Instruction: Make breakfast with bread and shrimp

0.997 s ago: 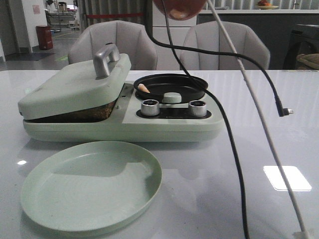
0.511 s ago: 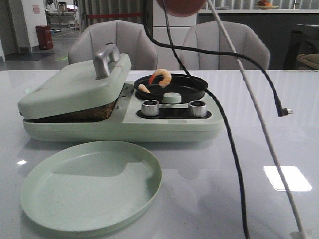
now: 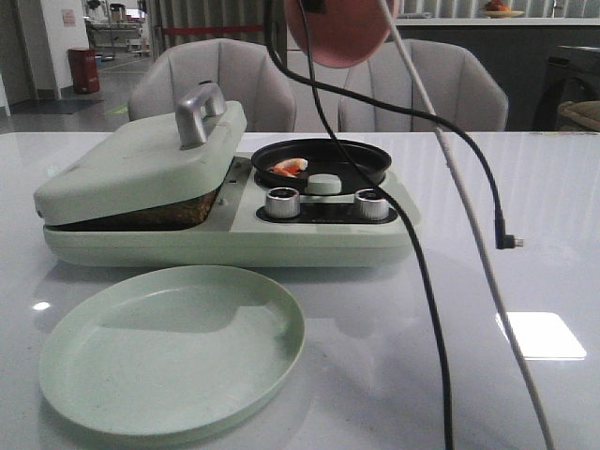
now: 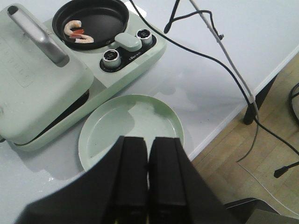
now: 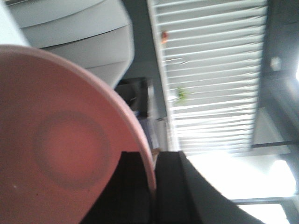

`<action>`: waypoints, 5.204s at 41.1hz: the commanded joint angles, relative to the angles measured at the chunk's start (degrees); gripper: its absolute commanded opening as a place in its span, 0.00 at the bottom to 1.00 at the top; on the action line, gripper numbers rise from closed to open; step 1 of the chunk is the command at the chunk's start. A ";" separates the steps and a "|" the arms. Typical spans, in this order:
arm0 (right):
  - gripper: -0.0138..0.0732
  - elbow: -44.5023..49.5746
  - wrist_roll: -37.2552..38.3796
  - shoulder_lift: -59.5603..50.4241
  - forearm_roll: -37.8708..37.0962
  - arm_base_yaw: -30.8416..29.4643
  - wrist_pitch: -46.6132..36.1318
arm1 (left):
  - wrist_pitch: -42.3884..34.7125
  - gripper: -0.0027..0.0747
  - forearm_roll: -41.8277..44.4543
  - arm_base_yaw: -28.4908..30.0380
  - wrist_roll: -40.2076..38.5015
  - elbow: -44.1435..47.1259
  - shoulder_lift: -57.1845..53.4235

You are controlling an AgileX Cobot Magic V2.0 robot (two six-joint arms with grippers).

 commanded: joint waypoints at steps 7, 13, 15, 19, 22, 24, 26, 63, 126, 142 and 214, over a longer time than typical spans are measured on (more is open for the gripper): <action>0.23 -2.00 -5.23 -12.60 21.28 -5.75 9.57 | -3.55 0.19 0.92 -0.45 -0.48 -1.59 0.13; 0.23 -0.75 -5.63 -18.53 45.70 -14.08 10.52 | -3.55 0.19 0.92 -0.45 -0.48 -1.59 0.13; 0.23 0.85 -5.63 -20.44 50.27 -16.47 10.44 | -3.55 0.19 0.92 -0.45 -0.48 -1.59 0.13; 0.23 5.04 -5.63 -23.54 57.01 -21.23 9.87 | -3.55 0.19 0.92 -0.45 -0.48 -1.59 0.13; 0.23 9.30 -5.63 -26.25 60.09 -24.46 8.96 | -3.55 0.19 0.92 -0.45 -0.48 -1.59 0.13; 0.23 13.51 -5.63 -28.72 62.48 -26.78 7.01 | -3.55 0.19 0.92 -0.45 -0.48 -1.59 0.13; 0.23 17.06 -5.63 -31.13 64.33 -28.44 5.17 | -3.55 0.19 0.92 -0.45 -0.48 -1.59 0.13; 0.23 68.84 -5.63 -43.98 82.77 -38.69 -30.71 | -3.55 0.19 0.43 -0.45 -0.48 -1.59 0.13; 0.64 65.83 -14.75 -57.44 84.46 -35.05 -22.23 | -3.55 0.19 -1.06 -0.45 -0.48 -1.59 0.13; 0.55 72.59 -10.07 -80.51 82.48 -30.42 -11.54 | -3.55 0.19 -0.58 -0.45 -0.48 -1.59 0.13; 0.20 80.25 -7.09 -102.67 82.48 -30.42 -5.79 | -3.85 0.19 1.90 -0.45 -0.48 -1.22 -0.19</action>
